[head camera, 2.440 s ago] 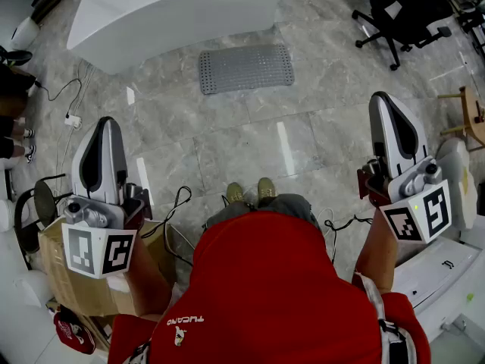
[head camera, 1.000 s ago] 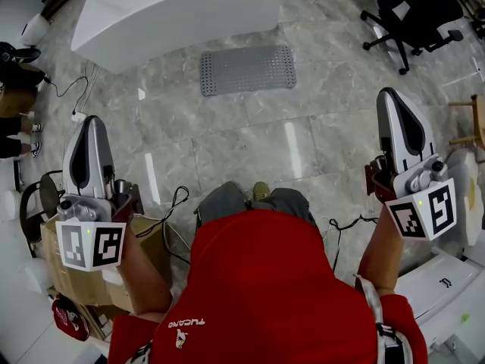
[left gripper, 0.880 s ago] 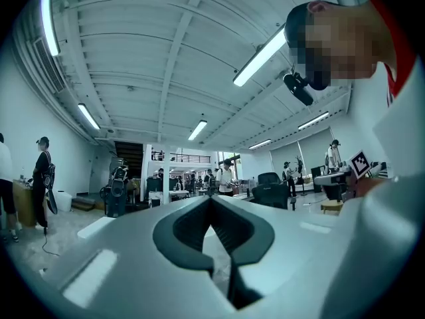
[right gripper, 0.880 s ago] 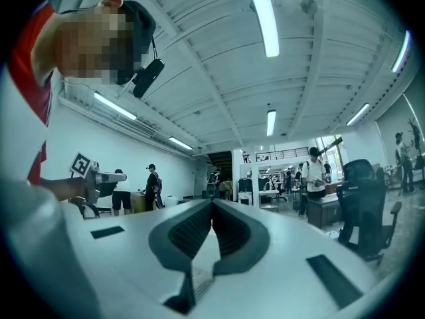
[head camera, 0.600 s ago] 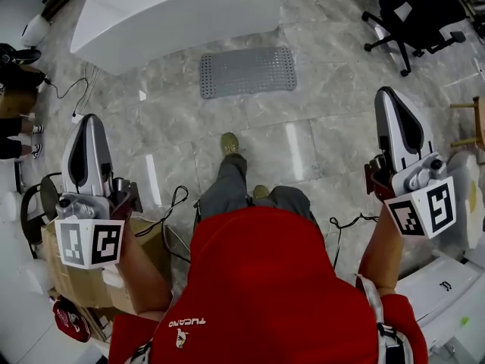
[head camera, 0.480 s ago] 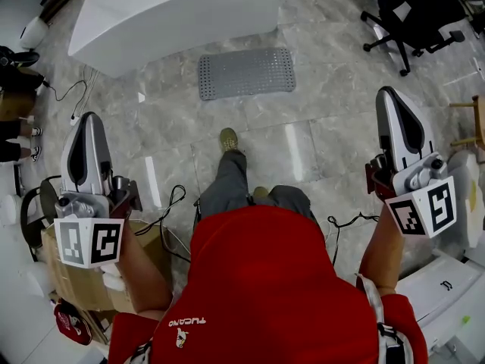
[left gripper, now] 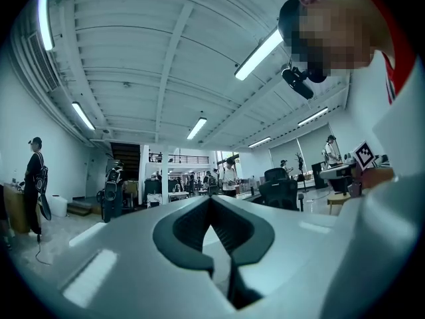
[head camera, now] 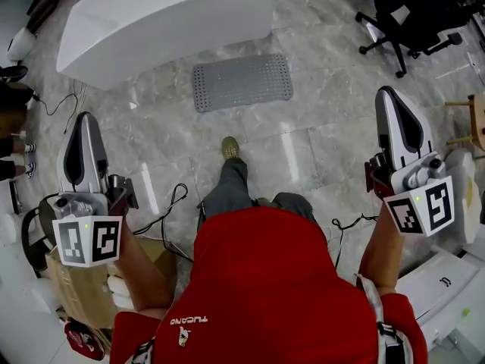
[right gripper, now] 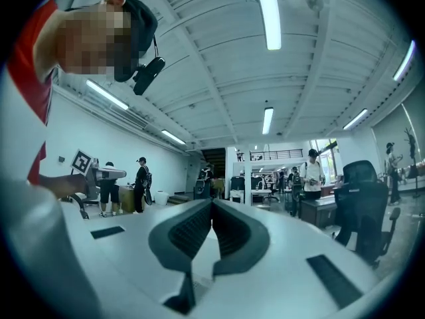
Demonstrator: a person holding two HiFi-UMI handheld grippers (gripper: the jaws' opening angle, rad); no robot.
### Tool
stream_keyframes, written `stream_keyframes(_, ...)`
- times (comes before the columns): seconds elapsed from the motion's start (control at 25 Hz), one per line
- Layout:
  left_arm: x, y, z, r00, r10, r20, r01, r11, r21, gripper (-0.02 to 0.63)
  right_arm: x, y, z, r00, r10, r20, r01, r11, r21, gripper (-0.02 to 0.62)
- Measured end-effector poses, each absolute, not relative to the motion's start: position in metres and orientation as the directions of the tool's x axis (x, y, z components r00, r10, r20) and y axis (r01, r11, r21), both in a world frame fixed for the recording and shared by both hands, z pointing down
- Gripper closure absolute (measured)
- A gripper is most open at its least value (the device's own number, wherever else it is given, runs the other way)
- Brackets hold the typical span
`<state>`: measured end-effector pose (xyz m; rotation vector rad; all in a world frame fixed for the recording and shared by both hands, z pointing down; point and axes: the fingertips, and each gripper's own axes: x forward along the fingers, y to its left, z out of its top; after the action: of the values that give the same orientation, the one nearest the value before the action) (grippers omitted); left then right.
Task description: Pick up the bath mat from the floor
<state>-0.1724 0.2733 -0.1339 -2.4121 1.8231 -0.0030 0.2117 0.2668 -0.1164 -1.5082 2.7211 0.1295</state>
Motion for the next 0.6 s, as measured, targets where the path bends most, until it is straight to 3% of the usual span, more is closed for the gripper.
stream_keyframes(0.6, -0.260, 0.082, -0.126, 0.291, -0.955, -0.055, -0.953, -0.285, -0.099, 0.601, 0.162, 0.096, -0.129, -0.393, -0.919, -0.042, -0.918, 0.389, 0.085, 0.594)
